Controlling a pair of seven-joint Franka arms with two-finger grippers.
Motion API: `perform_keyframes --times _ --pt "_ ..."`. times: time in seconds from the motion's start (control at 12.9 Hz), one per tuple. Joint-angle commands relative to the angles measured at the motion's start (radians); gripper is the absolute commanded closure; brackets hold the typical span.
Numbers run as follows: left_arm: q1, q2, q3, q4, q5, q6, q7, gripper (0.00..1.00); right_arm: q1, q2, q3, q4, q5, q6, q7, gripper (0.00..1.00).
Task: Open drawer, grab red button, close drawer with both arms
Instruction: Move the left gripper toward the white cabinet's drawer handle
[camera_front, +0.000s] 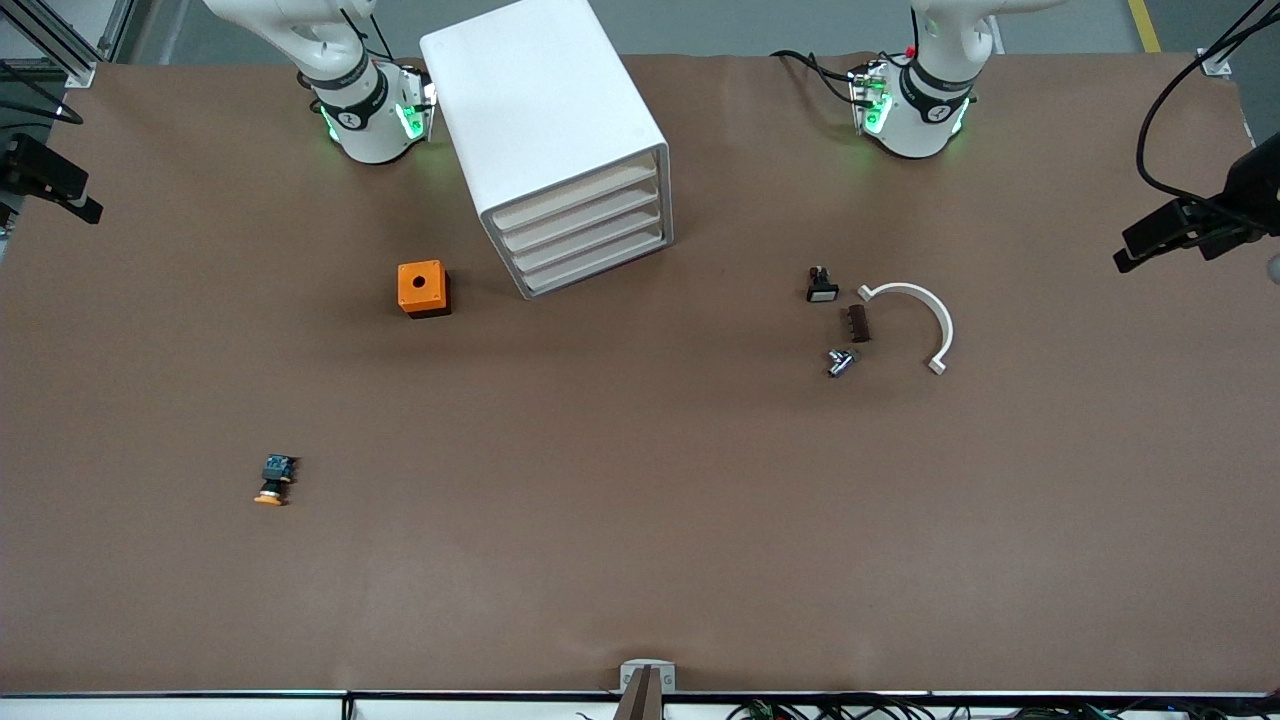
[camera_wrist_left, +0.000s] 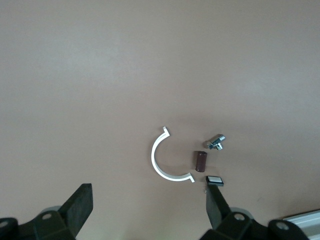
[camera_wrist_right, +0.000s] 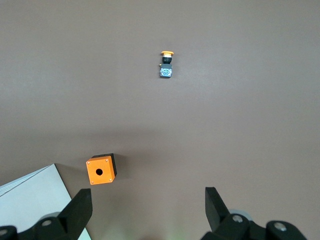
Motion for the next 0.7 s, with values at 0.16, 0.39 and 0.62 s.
perform_keyframes --times 0.16,0.39,0.62 --pt "0.031 0.106 -0.003 0.008 0.012 -0.004 0.018 0.00 -0.025 -0.017 0.016 -0.006 -0.009 -0.008 -0.011 0.00" --pt "0.017 0.197 -0.009 0.007 0.009 0.019 -0.001 0.00 -0.025 -0.017 0.016 -0.006 -0.009 -0.008 -0.011 0.00" --pt "-0.035 0.275 -0.041 0.008 0.015 0.025 -0.043 0.00 -0.025 -0.017 0.014 -0.006 -0.009 -0.008 -0.011 0.00"
